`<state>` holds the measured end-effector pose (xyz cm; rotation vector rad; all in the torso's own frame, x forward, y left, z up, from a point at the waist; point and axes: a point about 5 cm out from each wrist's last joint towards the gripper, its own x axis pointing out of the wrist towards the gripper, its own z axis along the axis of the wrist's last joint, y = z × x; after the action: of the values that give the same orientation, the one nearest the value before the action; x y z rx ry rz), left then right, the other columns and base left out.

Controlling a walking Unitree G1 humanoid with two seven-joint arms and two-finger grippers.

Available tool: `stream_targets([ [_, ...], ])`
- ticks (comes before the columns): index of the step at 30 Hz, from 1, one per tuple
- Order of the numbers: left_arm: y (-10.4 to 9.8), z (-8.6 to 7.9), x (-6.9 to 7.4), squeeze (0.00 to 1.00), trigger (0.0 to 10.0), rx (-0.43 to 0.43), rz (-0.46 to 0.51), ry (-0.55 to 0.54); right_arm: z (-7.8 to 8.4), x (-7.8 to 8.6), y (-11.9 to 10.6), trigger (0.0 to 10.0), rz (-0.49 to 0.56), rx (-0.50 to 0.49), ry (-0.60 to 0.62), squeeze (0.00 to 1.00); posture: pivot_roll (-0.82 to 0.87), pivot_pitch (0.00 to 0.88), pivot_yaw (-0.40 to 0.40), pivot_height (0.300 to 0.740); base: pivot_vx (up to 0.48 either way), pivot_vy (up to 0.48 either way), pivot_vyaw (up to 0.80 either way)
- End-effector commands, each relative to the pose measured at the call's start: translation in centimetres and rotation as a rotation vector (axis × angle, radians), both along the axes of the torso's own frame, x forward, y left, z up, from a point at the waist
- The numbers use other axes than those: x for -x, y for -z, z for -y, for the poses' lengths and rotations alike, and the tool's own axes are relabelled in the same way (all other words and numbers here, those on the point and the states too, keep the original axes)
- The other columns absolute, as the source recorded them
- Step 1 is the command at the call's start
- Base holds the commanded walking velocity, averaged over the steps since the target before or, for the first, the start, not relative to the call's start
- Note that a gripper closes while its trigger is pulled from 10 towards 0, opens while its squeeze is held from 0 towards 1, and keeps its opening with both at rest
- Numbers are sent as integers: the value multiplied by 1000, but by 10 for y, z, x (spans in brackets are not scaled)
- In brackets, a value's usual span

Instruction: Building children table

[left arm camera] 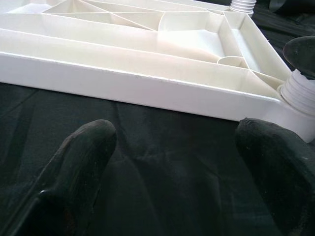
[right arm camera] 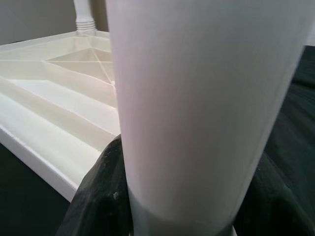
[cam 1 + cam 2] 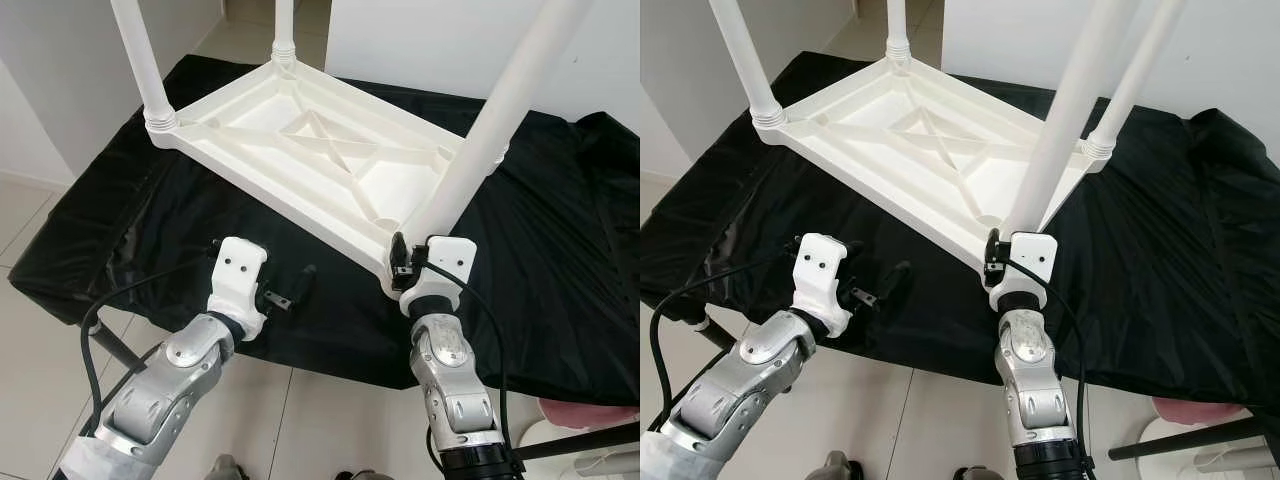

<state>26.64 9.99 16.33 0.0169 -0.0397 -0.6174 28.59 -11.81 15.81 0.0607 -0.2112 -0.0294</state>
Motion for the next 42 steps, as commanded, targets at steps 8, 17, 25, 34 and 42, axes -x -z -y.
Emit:
stream_targets([
  [8,7,12,10,0,10000,-31,-7,213,-6,9,7,10000,-6,-48,-74,349,37,102,-46,740,0,0,0],
  [17,8,15,10,0,10000,-15,-34,183,10,11,3,10000,58,-10,-150,682,31,100,-46,740,0,0,0],
  [25,12,19,19,0,10000,3,-49,229,17,14,8,10000,51,0,-218,0,34,106,-51,740,0,0,0],
  [34,12,21,24,0,10000,-30,-24,340,38,-2,15,10000,8,114,-467,0,38,92,-44,740,0,0,0],
  [42,10,32,26,0,10000,-98,12,451,47,-21,12,10000,-12,191,-556,0,49,92,-46,740,0,0,0],
])
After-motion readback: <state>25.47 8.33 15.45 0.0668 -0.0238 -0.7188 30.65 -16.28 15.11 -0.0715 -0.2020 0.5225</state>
